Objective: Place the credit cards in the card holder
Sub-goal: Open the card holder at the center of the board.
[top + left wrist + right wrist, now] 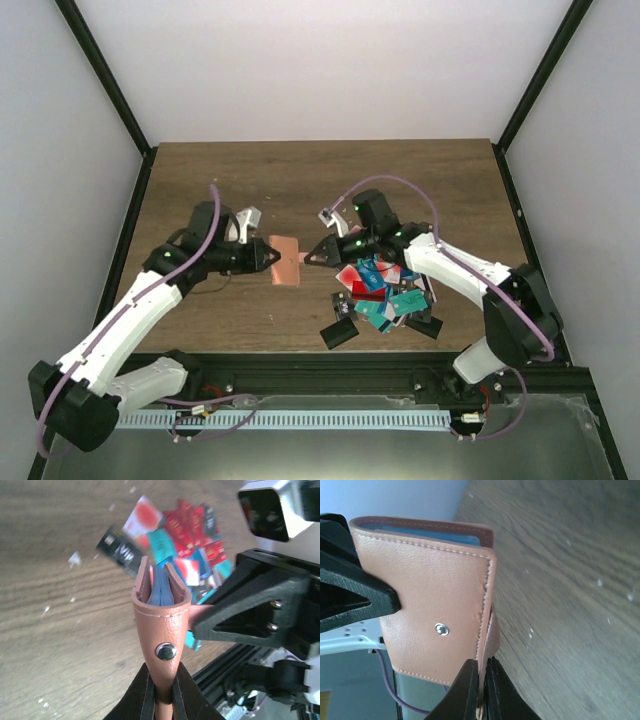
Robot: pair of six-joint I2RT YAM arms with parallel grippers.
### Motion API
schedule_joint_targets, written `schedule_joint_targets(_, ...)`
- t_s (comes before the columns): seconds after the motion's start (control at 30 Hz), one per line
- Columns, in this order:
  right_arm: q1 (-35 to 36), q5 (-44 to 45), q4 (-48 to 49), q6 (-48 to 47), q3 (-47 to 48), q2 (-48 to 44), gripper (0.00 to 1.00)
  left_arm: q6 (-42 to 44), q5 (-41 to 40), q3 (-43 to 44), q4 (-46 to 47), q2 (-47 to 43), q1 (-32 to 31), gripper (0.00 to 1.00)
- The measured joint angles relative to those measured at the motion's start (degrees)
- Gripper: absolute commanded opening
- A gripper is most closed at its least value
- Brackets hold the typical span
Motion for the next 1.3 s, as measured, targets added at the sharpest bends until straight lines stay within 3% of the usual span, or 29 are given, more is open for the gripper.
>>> schedule_joint_targets(0.17,1.33,1.07,-0.24,1.60,-4.24,4.68,0.01,-1.27,-0.85,-8.85,2.08,3.48,-0.02,0.05)
schedule_joint_targets(0.27,1.70,1.27,-0.07,2.64,-5.99,7.65,0.01,-1.86,-1.31,-12.46,3.32,5.49,-0.02,0.14)
schedule_joint_targets(0.43,1.75,1.18,0.50,3.80,-6.12,10.36,0.01,-1.44,-4.24,-14.14,3.78,8.26,0.02,0.52)
schedule_joint_targets(0.53,1.75,0.92,1.11,4.50,-6.21,10.82,0.01,-1.53,-7.50,-14.23,2.16,8.92,0.02,0.63)
schedule_joint_targets(0.73,1.73,0.26,1.40,5.11,-7.15,11.26,0.01,-1.27,-10.67,-14.19,0.31,6.84,-0.50,0.66)
schedule_joint_targets(1.0,1.73,-0.52,1.51,5.09,-7.17,11.32,0.01,-1.20,-7.41,-14.64,4.66,5.79,-5.09,0.70)
schedule_joint_targets(1.3,1.73,-0.48,1.51,5.09,-7.39,11.15,0.01,0.70,-6.14,-14.69,10.23,12.63,-9.66,0.71)
